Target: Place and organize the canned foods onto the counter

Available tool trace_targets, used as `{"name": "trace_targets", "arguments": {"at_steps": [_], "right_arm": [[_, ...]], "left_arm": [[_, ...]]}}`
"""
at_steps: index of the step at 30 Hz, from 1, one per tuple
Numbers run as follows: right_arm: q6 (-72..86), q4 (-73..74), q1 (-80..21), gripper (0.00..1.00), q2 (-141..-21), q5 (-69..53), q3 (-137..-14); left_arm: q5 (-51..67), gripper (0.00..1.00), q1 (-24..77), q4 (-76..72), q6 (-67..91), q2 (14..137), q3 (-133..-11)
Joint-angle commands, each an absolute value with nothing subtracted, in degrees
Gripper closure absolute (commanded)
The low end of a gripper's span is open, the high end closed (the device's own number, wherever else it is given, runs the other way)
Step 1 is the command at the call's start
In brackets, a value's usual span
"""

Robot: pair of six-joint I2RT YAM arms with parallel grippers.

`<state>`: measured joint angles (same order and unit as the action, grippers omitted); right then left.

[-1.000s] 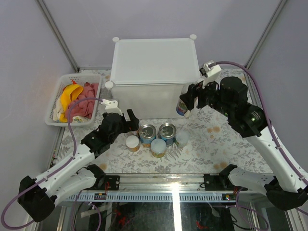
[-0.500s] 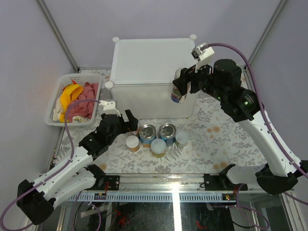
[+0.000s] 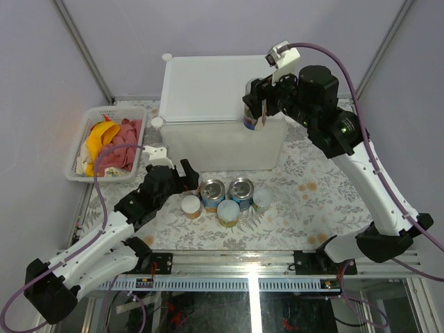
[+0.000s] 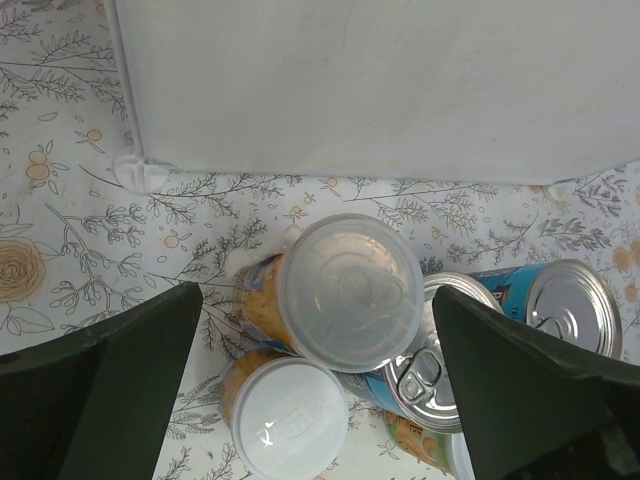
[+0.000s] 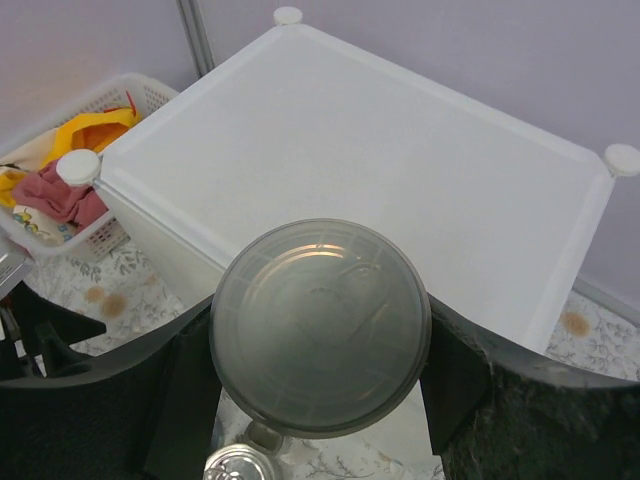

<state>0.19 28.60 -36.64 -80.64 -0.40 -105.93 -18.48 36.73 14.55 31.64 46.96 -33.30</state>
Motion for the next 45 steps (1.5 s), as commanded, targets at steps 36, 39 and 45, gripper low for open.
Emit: {"name": "trace_targets", "arguments": {"at_steps": [36,39,45], "right_arm": [[-0.26,14.45,-20.12,0.98,-114.37,-1.16,-143.87],[-0.10,13.23,-19.65,0.96,-115.93,-1.47,-144.41],[0.00,10.57,-19.24,0.94,-118.76,-2.00,-146.34]], "left_arm": [[-16.58,0.00,37.09,8.62,32.30,50.01,-30.66],[-16.81,0.00,37.09,8.66,32.43,50.01,-30.43],[-17.14,0.00,37.09,8.47,32.50,50.54,-30.43]]}}
